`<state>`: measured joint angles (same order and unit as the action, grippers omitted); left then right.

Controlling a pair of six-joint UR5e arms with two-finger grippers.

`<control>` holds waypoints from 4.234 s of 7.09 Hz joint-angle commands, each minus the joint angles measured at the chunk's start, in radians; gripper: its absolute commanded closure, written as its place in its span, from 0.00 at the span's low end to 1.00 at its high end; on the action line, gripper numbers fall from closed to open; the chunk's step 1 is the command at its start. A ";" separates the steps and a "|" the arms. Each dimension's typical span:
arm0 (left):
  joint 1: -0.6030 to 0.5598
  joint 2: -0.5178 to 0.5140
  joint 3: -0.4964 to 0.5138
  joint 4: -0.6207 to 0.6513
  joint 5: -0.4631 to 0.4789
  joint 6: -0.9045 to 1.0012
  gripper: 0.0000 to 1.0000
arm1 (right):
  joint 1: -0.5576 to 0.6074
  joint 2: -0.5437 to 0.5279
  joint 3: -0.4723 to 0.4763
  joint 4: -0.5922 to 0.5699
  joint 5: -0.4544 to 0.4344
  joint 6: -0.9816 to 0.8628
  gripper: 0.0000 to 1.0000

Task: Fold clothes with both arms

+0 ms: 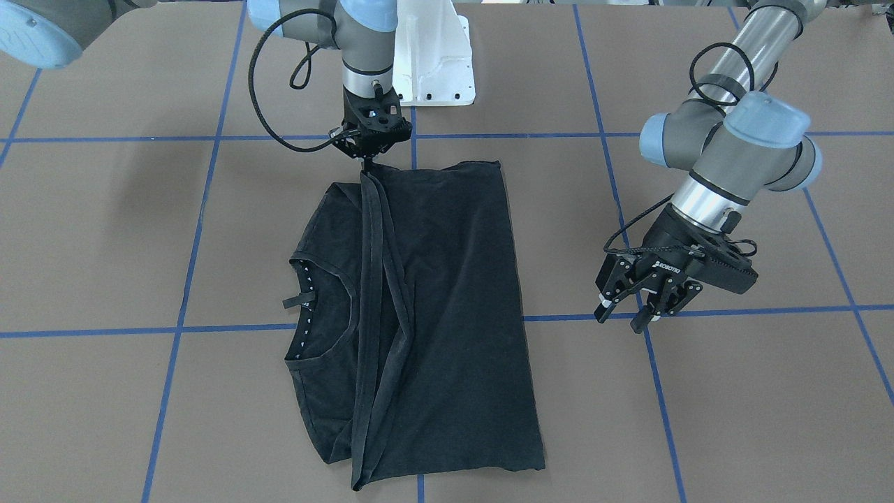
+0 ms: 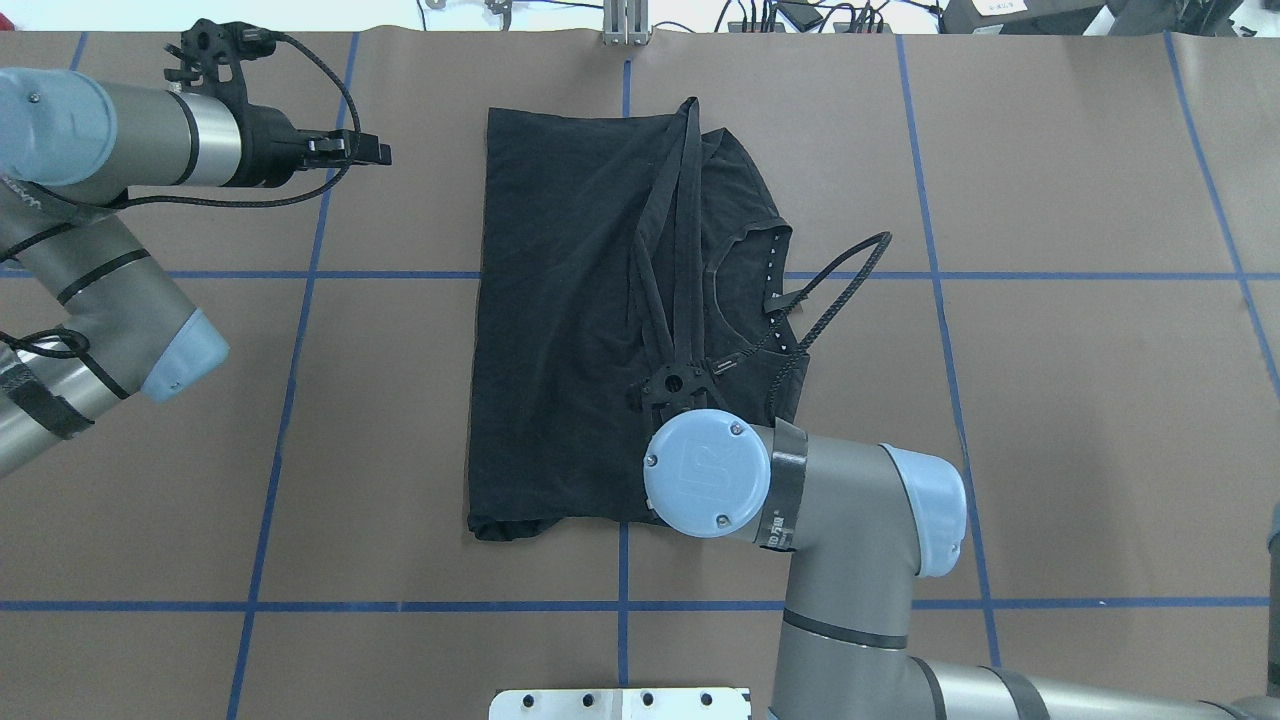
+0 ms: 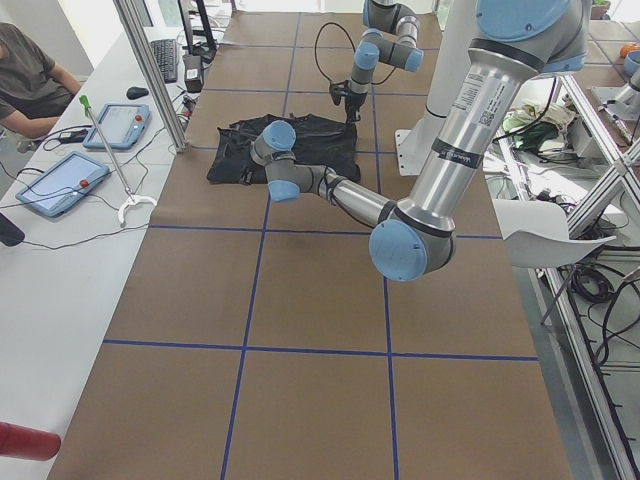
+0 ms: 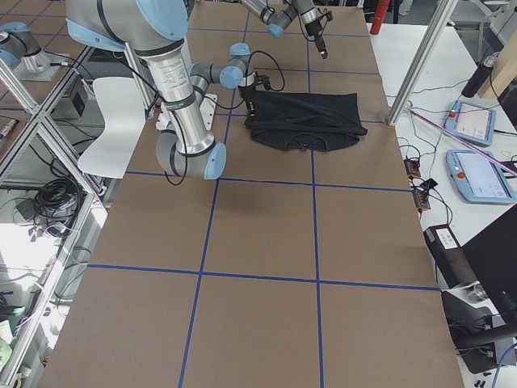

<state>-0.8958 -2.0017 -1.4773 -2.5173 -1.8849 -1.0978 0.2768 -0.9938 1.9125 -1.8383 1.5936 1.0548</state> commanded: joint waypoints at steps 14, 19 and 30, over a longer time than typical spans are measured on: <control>0.003 0.001 -0.001 -0.002 0.003 -0.037 0.32 | 0.006 -0.170 -0.001 0.306 -0.113 1.050 0.03; 0.003 0.001 0.000 -0.002 0.001 -0.037 0.32 | -0.025 -0.200 -0.012 0.309 -0.112 1.050 0.13; 0.003 0.001 0.002 -0.012 0.000 -0.037 0.32 | -0.022 -0.201 -0.006 0.310 -0.103 1.045 1.00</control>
<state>-0.8928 -2.0003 -1.4755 -2.5295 -1.8853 -1.1345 0.2534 -1.1955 1.8967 -1.5284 1.4879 2.1019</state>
